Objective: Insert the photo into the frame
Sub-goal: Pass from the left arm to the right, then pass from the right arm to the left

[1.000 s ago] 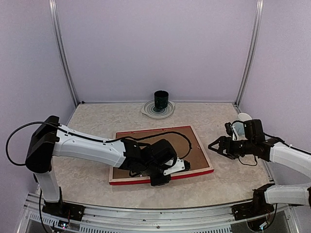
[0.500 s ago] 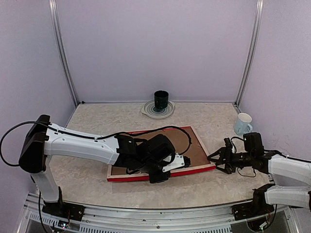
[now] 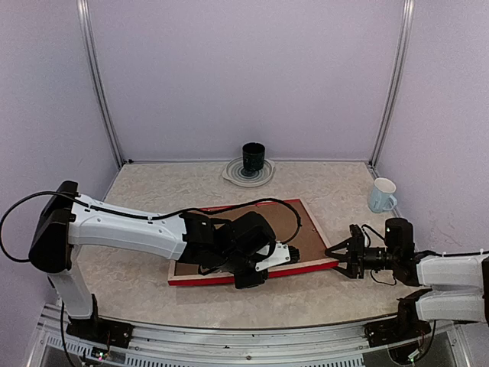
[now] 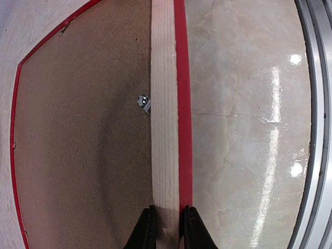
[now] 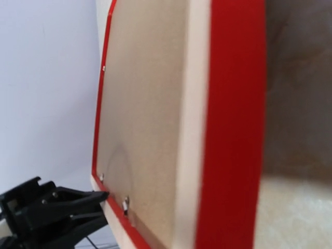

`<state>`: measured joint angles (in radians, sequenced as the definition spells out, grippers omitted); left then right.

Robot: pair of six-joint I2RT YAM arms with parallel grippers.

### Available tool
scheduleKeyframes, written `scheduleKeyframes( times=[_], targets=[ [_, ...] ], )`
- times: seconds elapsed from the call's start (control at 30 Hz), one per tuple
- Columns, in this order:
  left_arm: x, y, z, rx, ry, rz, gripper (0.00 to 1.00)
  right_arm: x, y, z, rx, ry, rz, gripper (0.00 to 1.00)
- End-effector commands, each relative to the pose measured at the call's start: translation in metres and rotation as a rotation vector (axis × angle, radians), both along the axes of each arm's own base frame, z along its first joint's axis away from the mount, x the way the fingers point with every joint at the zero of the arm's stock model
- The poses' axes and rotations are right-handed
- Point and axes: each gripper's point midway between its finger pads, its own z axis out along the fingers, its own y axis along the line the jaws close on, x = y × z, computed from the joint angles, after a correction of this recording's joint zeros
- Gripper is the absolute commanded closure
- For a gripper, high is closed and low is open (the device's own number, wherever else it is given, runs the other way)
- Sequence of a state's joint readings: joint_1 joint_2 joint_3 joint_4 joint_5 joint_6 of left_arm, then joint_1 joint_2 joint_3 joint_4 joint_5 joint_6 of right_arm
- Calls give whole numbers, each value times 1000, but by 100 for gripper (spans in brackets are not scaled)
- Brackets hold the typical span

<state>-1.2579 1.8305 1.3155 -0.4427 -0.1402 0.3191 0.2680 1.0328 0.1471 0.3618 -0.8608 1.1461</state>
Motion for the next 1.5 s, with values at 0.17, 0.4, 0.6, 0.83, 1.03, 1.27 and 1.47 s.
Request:
scheduleKeyframes(
  times=[0.17,0.4,0.6,0.83,1.03,1.27,1.47],
  targets=[
    [7,-20,62,-157,-97,-4,100,-3,3,11,114,-17,1,68],
    [9,-19,60,-156,-111,9,97,-3,2,22,142,-43,-9,79],
    [10,-18,63,-156,-138,23,73,-2,1,33,162,-42,-36,82],
    [2,-17,74,-180,-200,20,34,0,-3,40,168,-26,-76,83],
    [-6,-14,74,-162,-338,56,19,-2,-4,44,183,-12,-92,85],
    [-3,2,39,-2,-536,125,17,-2,-6,55,194,-16,-117,86],
    [-1,7,22,73,-641,144,20,-2,-6,60,204,-13,-128,88]
  ],
)
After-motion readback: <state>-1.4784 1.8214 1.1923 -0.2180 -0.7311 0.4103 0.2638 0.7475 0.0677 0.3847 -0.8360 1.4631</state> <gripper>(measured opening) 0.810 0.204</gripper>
